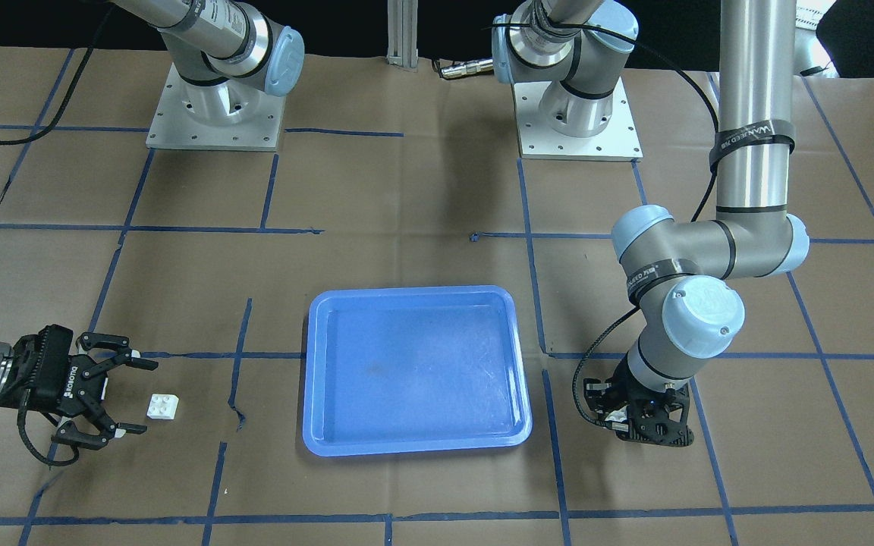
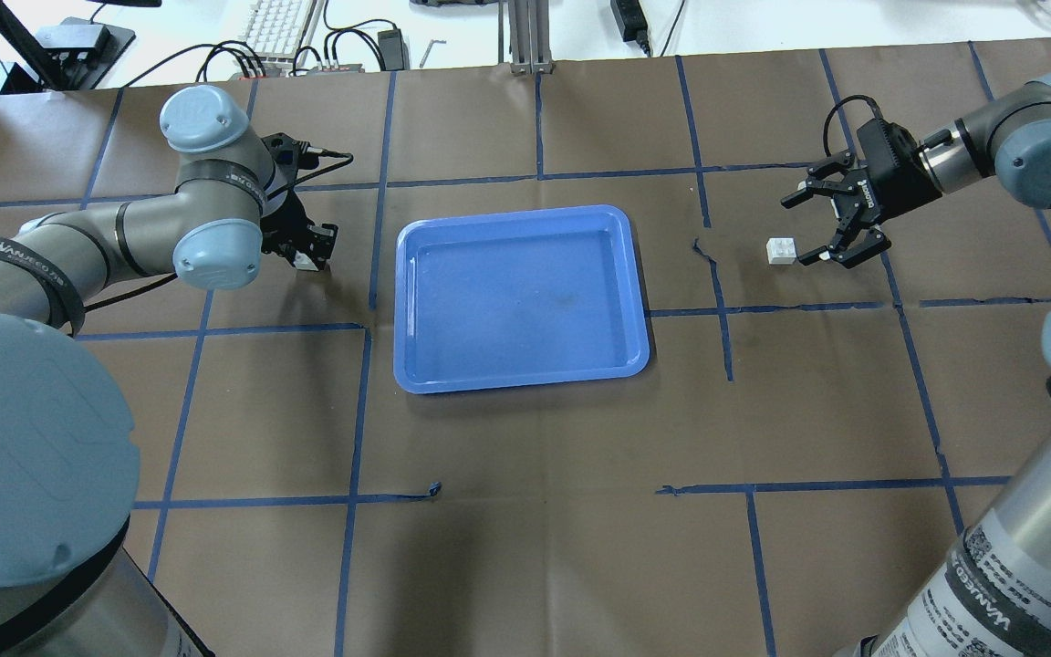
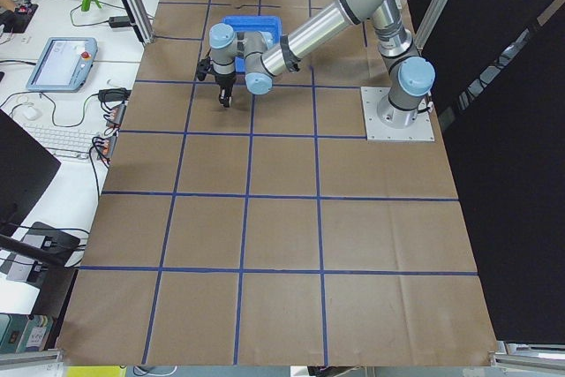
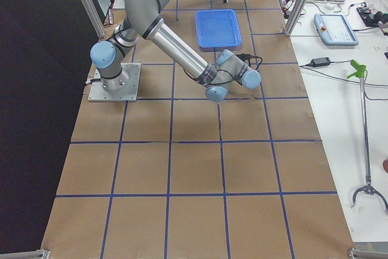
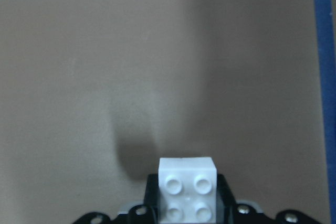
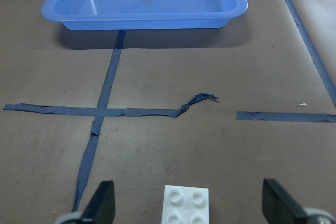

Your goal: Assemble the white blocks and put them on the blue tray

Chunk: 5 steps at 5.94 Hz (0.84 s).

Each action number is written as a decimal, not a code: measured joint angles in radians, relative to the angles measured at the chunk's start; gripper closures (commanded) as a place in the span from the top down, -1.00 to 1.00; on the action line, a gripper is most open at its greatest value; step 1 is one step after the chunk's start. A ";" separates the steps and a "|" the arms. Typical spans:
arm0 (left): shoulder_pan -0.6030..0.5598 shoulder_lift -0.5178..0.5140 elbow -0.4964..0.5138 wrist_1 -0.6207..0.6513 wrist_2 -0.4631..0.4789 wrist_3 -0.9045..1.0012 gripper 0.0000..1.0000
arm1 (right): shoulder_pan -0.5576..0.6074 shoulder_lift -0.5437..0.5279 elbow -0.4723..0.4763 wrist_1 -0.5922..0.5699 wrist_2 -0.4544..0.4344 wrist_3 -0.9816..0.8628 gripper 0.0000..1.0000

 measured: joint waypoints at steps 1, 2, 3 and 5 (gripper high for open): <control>-0.039 0.026 0.001 -0.006 0.000 0.058 -0.93 | -0.009 0.005 0.019 -0.009 0.001 -0.011 0.99; -0.128 0.057 0.002 -0.017 0.000 0.132 -0.93 | -0.015 0.013 0.030 -0.012 0.001 -0.016 0.99; -0.240 0.078 0.001 -0.026 0.002 0.184 -0.93 | -0.017 0.021 0.034 -0.013 0.001 -0.018 0.86; -0.392 0.085 -0.009 -0.032 0.004 0.417 -0.93 | -0.018 0.030 0.035 -0.014 0.001 -0.019 -0.02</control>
